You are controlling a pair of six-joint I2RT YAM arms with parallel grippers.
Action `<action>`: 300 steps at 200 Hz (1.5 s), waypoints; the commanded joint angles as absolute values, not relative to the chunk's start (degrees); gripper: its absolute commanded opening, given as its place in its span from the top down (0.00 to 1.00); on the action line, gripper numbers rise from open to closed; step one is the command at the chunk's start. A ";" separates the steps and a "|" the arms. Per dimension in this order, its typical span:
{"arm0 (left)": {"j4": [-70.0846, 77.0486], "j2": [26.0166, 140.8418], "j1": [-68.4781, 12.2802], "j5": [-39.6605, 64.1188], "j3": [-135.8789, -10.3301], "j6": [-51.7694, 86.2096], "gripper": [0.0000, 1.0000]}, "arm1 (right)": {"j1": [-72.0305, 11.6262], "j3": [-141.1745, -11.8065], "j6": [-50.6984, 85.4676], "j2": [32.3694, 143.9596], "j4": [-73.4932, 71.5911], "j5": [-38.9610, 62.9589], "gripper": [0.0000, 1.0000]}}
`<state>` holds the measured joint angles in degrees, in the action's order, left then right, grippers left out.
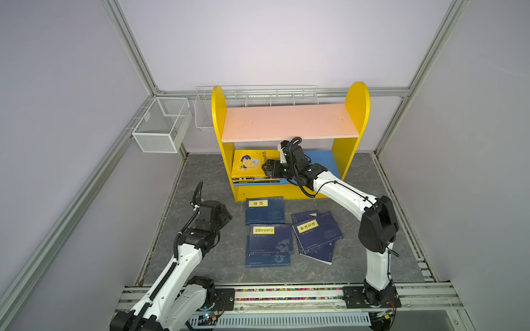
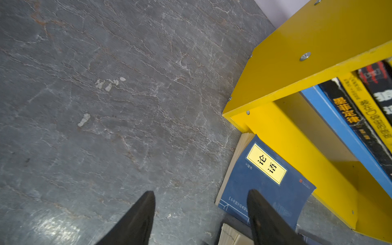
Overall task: Stacking books/files
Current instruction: Place the book on the bookshelf.
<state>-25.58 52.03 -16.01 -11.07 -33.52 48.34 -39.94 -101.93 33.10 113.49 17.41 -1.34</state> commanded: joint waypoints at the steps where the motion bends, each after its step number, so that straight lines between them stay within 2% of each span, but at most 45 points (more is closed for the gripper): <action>1: -26.04 52.65 -15.59 -11.07 -35.33 48.15 0.30 | -40.22 -104.17 26.40 113.11 22.08 -9.45 0.10; 47: -24.91 53.01 -15.60 -10.14 -35.20 47.89 0.30 | -40.08 -104.65 21.71 112.24 22.30 -7.69 0.09; 101: -24.61 53.71 -15.60 -9.37 -35.62 46.46 0.30 | -40.10 -95.34 12.55 104.59 21.99 -2.12 0.09; 138: -25.61 53.14 -15.64 -10.15 -36.04 45.11 0.30 | -40.03 -93.34 8.94 104.52 24.71 0.00 0.11; 183: -25.69 53.25 -15.63 -10.65 -36.04 44.91 0.30 | -39.94 -98.43 5.60 109.42 30.12 2.83 0.16; 300: -25.75 54.67 -15.64 -11.32 -36.82 44.66 0.30 | -37.73 -111.27 -0.64 118.69 37.23 2.69 0.24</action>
